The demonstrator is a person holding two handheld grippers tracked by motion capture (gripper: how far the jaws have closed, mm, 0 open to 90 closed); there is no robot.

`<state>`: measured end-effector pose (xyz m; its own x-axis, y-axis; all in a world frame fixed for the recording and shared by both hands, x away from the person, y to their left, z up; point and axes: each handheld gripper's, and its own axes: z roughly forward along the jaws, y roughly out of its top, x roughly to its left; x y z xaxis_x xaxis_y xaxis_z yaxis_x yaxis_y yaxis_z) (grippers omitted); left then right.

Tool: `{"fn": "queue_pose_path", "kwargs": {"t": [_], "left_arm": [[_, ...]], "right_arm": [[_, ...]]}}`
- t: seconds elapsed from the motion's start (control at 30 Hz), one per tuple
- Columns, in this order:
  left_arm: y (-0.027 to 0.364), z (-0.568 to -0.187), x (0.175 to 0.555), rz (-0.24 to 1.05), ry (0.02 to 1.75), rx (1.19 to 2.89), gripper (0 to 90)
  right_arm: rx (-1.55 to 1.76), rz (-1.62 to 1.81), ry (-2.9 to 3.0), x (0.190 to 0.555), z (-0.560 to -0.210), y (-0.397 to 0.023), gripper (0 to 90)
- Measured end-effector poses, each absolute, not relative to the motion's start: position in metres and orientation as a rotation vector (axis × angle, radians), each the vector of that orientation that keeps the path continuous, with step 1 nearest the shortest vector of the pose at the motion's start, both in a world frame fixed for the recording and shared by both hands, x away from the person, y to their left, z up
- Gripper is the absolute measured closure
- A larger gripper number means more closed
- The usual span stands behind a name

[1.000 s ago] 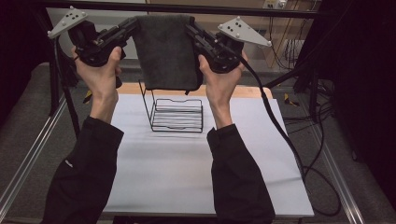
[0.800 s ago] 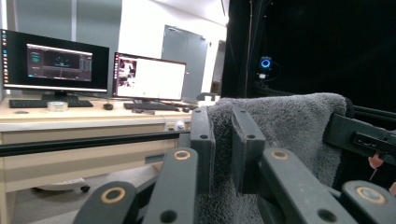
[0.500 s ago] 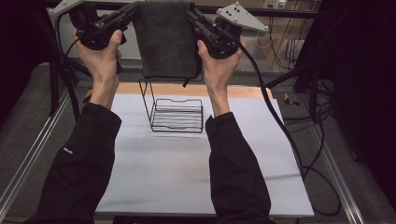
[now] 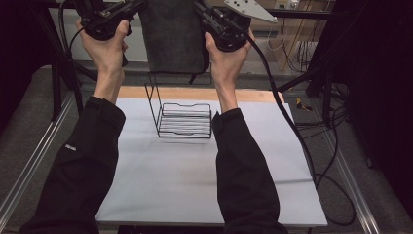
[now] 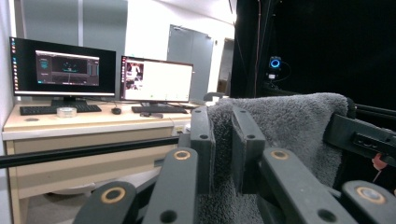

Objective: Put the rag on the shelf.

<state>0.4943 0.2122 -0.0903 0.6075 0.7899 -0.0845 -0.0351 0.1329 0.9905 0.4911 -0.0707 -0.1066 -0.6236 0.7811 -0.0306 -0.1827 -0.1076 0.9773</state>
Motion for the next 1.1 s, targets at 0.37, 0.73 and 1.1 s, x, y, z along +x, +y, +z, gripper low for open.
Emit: {"fn": "queue_pose_path", "kwargs": {"t": [0.37,0.73,1.1], "left_arm": [[0.216,-0.113,0.510,0.648,0.767,1.331,80.6],[0.219,-0.135,0.514,0.641,0.780,1.377,80.6],[0.216,-0.158,0.509,0.636,0.765,1.453,80.5]], "right_arm": [[0.702,1.751,1.536,0.503,-0.121,-0.067,81.1],[0.731,1.730,1.588,0.509,-0.143,-0.066,81.0],[0.779,1.742,1.630,0.506,-0.169,-0.073,81.1]]}}
